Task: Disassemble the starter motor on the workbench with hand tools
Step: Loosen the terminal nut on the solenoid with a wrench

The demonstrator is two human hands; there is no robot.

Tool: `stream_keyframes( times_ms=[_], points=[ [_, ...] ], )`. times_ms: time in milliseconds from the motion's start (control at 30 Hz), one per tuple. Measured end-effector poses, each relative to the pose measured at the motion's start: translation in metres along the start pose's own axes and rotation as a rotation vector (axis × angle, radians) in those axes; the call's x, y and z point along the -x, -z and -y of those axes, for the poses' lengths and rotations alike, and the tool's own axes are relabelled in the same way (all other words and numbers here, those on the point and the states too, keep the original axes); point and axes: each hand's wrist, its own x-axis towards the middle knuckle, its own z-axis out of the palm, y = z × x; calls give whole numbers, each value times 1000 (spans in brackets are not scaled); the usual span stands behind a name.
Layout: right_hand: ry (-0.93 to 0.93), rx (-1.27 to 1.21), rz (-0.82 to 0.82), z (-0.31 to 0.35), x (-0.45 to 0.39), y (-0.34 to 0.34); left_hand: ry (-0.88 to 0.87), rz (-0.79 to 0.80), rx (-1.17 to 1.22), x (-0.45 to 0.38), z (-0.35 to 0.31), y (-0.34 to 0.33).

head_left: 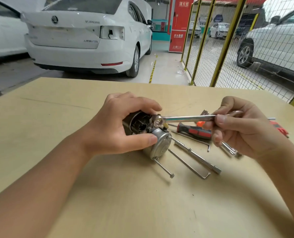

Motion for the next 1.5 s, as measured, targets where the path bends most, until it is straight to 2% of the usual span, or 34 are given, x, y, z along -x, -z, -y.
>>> stream_keyframes(
  times_ms=[200, 333, 633, 800, 967, 1233, 1500],
  points=[
    [19, 55, -33, -13, -6, -3, 0, -118, -39, -4, -2, -14],
    [-13, 309, -84, -19, -6, -1, 17, -137, -22, -4, -5, -15],
    [-100, 430, 52, -22, -5, 0, 1, -188, -52, -4, -10, -18],
    [-149, 766, 113, -30, -5, -6, 99, -199, 30, -5, -18, -17],
    [-140, 920, 166, -27, -3, -10, 92, -180, 33, -4, -16, -16],
    [-137, 856, 161, -9, 0, -5, 35, -172, 35, -2, -15, -15],
    [-97, 1021, 142, -19, -3, -1, 22, -211, -45, -3, -15, -20]
  ],
)
